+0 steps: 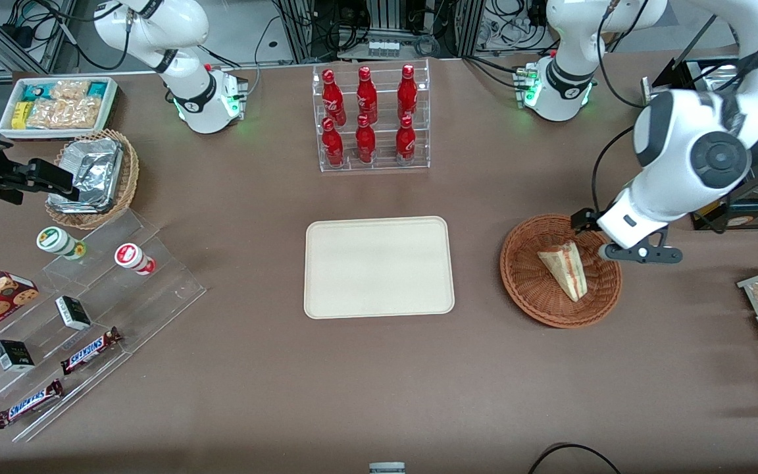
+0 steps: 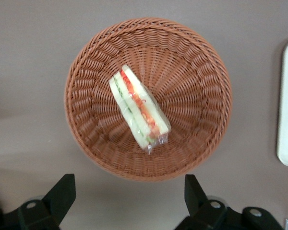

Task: Place sandwich from basket to tray
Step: 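Move the left gripper over the wicker basket above the sandwich, then lower the left gripper and grasp the wrapped sandwich in the basket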

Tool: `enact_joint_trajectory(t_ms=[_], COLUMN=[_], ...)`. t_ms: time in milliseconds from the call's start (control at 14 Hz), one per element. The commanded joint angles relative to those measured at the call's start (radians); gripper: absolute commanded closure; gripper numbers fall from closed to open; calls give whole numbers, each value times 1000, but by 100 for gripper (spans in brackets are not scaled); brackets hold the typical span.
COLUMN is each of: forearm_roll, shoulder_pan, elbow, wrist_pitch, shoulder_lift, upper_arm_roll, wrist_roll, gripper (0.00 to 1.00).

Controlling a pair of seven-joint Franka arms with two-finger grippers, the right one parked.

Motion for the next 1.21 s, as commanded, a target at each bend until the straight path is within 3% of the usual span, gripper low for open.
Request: enact_joint_trajectory(t_ms=[0, 286, 643, 1143], forearm_roll=[-6, -3, -3, -3], shoulder_pan=[-7, -41, -41, -39], elbow=[-101, -109, -118, -123], wrist_pitch=[132, 201, 278, 306], shoulder_lift=[-20, 44, 78, 135], upper_arm_roll=[-2, -2, -2, -2], wrist_roll=[-165, -454, -690, -750], gripper=[0, 0, 0, 0])
